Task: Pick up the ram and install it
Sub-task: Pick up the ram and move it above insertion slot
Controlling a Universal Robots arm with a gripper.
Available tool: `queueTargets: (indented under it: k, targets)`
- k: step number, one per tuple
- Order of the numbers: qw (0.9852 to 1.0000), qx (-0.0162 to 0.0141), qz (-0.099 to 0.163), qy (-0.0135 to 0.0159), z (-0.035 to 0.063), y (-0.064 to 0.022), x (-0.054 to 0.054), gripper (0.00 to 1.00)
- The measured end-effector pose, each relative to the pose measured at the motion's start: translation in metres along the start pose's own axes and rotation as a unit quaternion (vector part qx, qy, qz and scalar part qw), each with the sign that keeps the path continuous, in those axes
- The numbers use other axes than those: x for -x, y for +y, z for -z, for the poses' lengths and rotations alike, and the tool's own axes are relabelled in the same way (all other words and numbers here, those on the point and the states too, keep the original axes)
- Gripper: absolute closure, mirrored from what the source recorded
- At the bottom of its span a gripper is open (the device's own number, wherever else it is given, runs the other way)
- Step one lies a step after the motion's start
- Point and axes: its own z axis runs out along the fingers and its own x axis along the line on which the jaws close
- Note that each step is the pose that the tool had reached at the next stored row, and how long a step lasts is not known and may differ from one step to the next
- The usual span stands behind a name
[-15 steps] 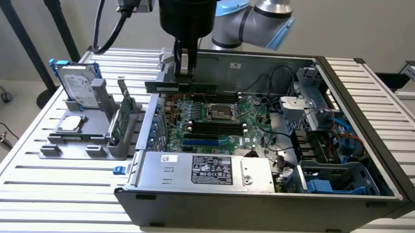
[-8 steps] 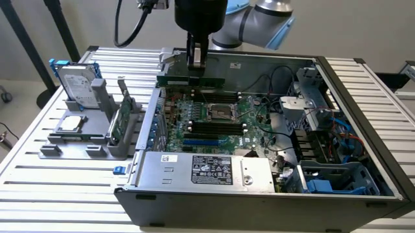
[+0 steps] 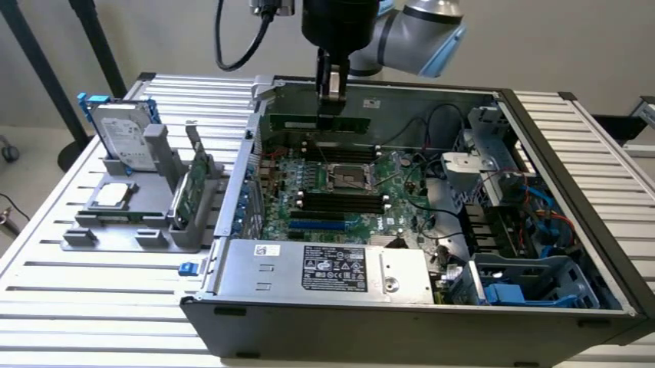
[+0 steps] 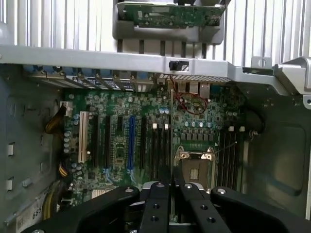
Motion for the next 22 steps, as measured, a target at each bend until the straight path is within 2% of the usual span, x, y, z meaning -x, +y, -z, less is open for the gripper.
queueTargets:
  k: [4, 7, 14, 19, 22]
  targets:
    - [1.0000, 0.0000, 0.000, 0.0011, -0.0063, -0.0171, 0.007, 0.86]
    - [1.0000, 0.0000, 0.000, 0.0016, -0.0109, -0.0279, 0.008, 0.86]
    - [1.0000, -0.0005, -0.006, 0.0023, -0.0226, -0.0360, 0.007, 0.86]
    - [0.9998, -0.0013, -0.014, 0.0129, -0.0264, -0.0364, 0.008, 0.86]
    - [0.9997, -0.0021, -0.020, 0.0162, -0.0294, -0.0372, 0.010, 0.86]
